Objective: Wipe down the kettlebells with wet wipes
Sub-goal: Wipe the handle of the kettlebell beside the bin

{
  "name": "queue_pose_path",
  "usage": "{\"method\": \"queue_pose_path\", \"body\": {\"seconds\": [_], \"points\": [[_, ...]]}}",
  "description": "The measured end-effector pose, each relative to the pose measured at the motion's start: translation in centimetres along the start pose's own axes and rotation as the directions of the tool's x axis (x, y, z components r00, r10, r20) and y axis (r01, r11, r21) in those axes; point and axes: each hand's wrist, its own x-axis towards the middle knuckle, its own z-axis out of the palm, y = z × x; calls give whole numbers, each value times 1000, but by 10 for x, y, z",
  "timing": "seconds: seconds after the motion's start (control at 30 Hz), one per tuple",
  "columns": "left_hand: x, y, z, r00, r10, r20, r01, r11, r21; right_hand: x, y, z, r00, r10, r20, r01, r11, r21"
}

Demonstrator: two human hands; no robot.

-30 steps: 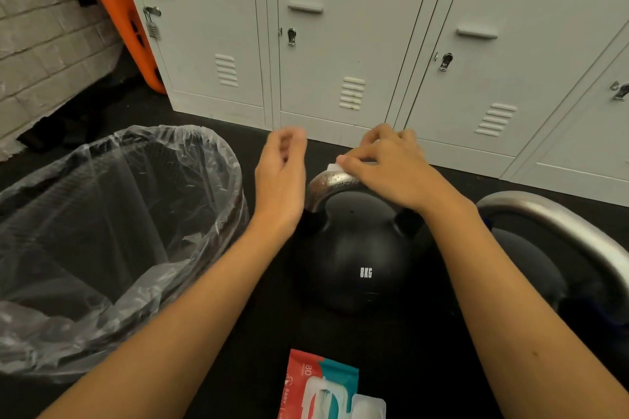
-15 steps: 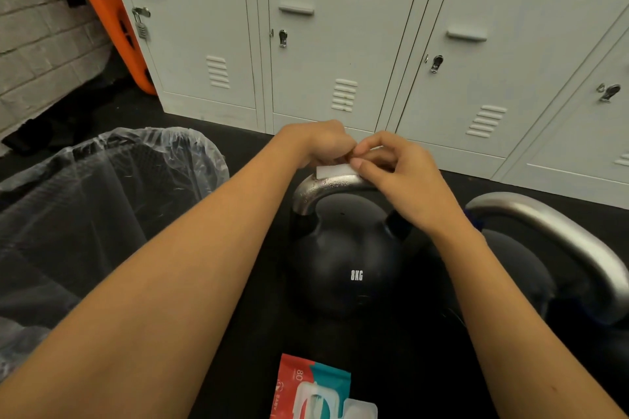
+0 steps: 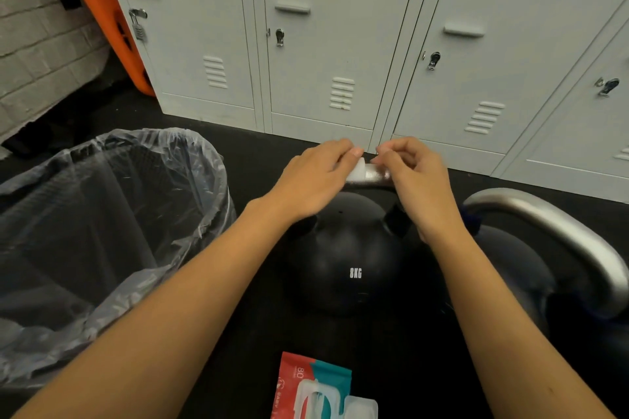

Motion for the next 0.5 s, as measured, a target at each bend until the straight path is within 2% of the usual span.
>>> {"method": "queue_pose_path", "body": {"seconds": [0.07,0.13,0.27,0.33,0.4,0.5], "points": [[-9,-5,0,996,-83,-27,78,988,-130,-1,0,1,1000,16,-1,-16,1000,-26],[-17,-11,2,972,-231,-48,208,933,-295,-1,0,1,1000,14,-4,-15,998,-67],[-26,-26,9,865,-501,31,431,710,-557,-6,-1,0,998,-34,45,43,977,-207],[-30,-31,11,795,-594,120,533,591,-606,-7,1,-1,996,-53,72,71,958,-279],[-30,-36,9,761,-625,175,587,549,-595,-8,0,-1,995,-56,82,79,949,-305],[-20,-28,0,816,-543,199,546,610,-574,-6,-1,-3,995,-42,95,69,951,-303]]}}
